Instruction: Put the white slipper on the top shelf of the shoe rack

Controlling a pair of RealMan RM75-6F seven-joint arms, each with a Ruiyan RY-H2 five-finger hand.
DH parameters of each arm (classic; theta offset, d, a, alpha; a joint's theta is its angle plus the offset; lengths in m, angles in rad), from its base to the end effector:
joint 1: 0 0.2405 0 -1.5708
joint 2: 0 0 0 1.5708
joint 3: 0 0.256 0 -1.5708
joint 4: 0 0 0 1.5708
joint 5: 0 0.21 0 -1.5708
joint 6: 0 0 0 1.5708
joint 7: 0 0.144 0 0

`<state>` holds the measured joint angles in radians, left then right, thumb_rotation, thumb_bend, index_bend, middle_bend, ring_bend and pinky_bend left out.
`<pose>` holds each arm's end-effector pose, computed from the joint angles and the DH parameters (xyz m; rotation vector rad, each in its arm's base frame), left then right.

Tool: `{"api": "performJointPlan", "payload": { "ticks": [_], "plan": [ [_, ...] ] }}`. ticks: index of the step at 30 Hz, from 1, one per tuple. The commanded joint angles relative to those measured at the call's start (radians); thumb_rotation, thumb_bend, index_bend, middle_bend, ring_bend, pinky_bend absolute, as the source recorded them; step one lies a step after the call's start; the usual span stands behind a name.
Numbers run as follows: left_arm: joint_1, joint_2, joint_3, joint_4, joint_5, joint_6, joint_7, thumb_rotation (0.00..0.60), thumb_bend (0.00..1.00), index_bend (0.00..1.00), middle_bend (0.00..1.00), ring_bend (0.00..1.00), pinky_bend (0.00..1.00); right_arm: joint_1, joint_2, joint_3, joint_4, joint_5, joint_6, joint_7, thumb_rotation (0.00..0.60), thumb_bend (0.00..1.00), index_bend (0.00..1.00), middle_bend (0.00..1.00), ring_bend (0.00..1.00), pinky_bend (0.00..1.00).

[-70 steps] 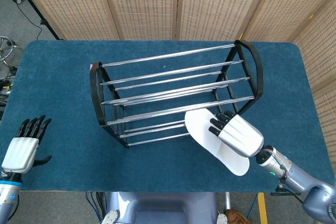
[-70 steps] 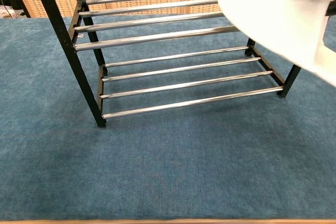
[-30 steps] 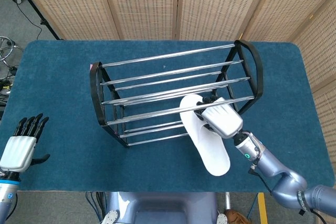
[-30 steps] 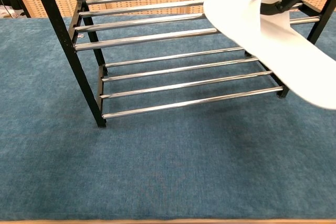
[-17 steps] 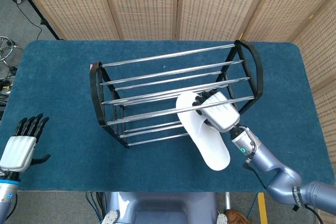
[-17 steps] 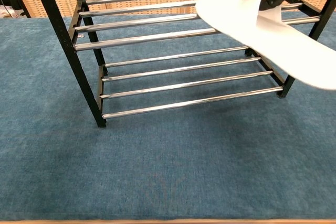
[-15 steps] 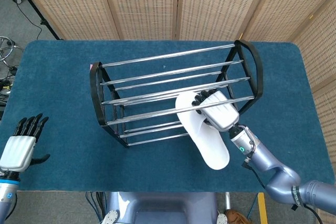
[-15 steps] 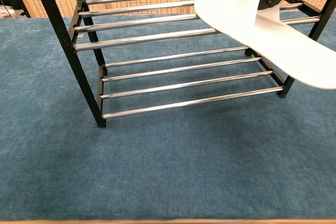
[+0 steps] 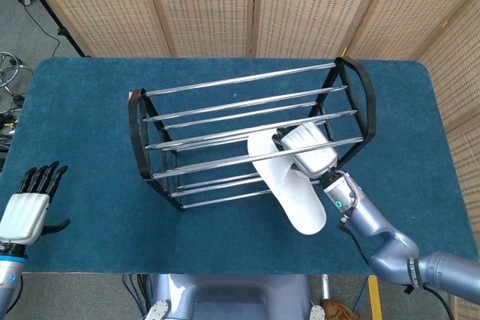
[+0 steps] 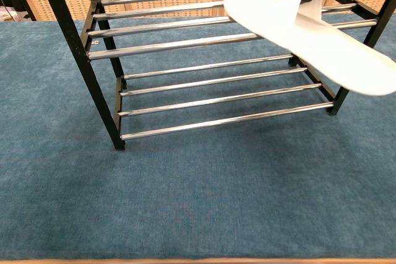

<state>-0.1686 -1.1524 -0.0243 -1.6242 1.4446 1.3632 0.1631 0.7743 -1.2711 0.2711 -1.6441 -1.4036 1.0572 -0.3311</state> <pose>-0.3055 0.1997 0.1301 -1.5180 -0.8879 -0.7642 -0.0893 -0.3594 0.0886 1.8900 -0.4448 1.1505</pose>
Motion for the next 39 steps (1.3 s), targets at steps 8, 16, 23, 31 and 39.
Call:
{"api": "performJointPlan", "payload": {
  "ticks": [8, 16, 23, 31, 39],
  "plan": [
    [-0.001, 0.004, -0.001, -0.001, -0.001, -0.001, -0.008, 0.6, 0.0, 0.0, 0.0, 0.0, 0.0, 0.025, -0.024, 0.028, -0.021, 0.072, -0.002, -0.045, 0.6, 0.36, 0.63, 0.55, 0.49, 0.61],
    [-0.001, 0.009, -0.002, -0.004, -0.003, -0.002, -0.02, 0.6, 0.0, 0.0, 0.0, 0.0, 0.0, 0.04, -0.052, 0.031, -0.016, 0.1, 0.001, -0.054, 0.6, 0.36, 0.63, 0.55, 0.49, 0.61],
    [-0.001, 0.016, -0.006, -0.006, -0.007, -0.001, -0.034, 0.6, 0.0, 0.0, 0.0, 0.0, 0.0, 0.064, -0.084, 0.041, 0.012, 0.137, -0.007, -0.068, 0.6, 0.36, 0.63, 0.55, 0.49, 0.61],
    [-0.002, 0.02, -0.008, -0.004, -0.013, -0.007, -0.045, 0.6, 0.0, 0.0, 0.0, 0.0, 0.0, 0.078, -0.108, 0.064, 0.036, 0.199, 0.001, -0.071, 0.6, 0.36, 0.63, 0.55, 0.49, 0.61],
    [-0.002, 0.022, -0.008, -0.006, -0.013, -0.006, -0.048, 0.6, 0.0, 0.0, 0.0, 0.0, 0.0, 0.093, -0.12, 0.078, 0.055, 0.261, -0.007, -0.077, 0.6, 0.36, 0.63, 0.55, 0.49, 0.61]
  ]
}}
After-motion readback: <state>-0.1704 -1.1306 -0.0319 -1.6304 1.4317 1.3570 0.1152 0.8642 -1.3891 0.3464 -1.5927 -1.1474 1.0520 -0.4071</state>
